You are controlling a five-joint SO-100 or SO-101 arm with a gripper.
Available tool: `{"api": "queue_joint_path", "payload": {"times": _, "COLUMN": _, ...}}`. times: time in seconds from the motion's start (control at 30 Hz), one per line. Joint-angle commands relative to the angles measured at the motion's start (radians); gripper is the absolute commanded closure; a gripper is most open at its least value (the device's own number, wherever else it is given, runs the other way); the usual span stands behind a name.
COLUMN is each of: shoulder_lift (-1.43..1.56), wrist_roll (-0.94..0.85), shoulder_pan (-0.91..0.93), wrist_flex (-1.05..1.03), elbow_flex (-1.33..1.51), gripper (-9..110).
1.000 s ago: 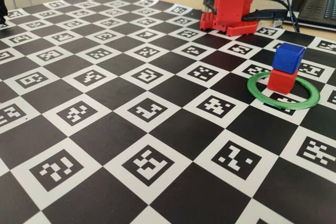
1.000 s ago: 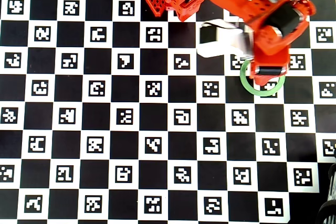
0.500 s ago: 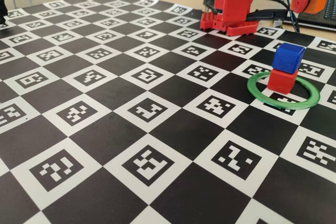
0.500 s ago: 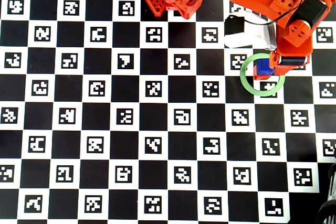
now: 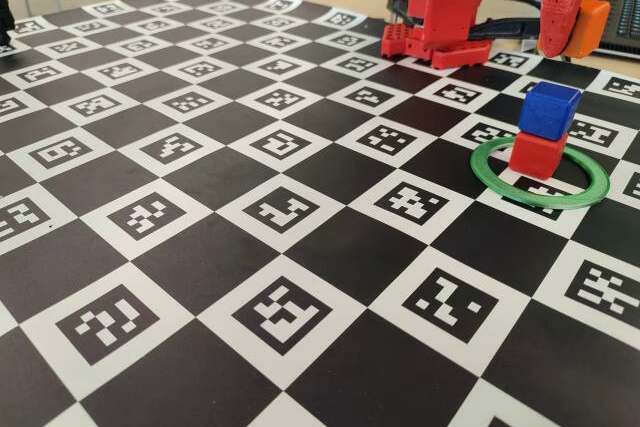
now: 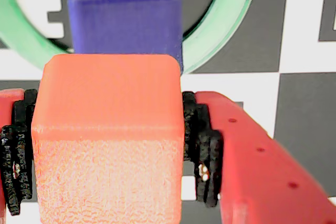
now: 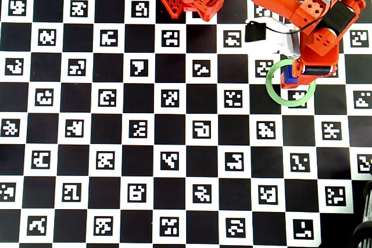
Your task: Grab the red cube then put it in the green circle then put the blue cube on top and finally the orange cube on top
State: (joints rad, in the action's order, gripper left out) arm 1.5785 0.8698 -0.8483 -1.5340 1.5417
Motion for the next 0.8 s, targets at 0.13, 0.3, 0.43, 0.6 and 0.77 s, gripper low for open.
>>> {"api": "queue_joint_path", "payload": {"times": 0.13, "shoulder_lift": 0.115, "wrist_roll": -0.009, "shoulder_pan": 0.020, "wrist_flex": 0.032, "elbow_flex": 0.037, "gripper": 92}}
{"api": "queue_joint_path", "payload": {"times": 0.3, "shoulder_lift": 0.114, "wrist_roll": -0.009, "shoulder_pan": 0.003, "wrist_flex": 0.055, "elbow_flex": 0.046, "gripper": 92}}
{"api": "queue_joint_path", "payload": {"times": 0.43, "shoulder_lift": 0.103, "wrist_roll": -0.006, "shoulder_pan": -0.011, "wrist_flex": 0.063, "elbow_flex": 0.044, "gripper": 92}}
{"api": "queue_joint_path", "payload": {"times": 0.6, "shoulder_lift": 0.097, "wrist_roll": -0.003, "shoulder_pan": -0.012, "wrist_flex": 0.069, "elbow_flex": 0.044, "gripper": 92}}
{"api": "queue_joint_path", "payload": {"times": 0.77, "shoulder_lift": 0.083, "wrist_roll": -0.002, "shoulder_pan": -0.012, "wrist_flex": 0.101, "elbow_flex": 0.071, "gripper": 92}}
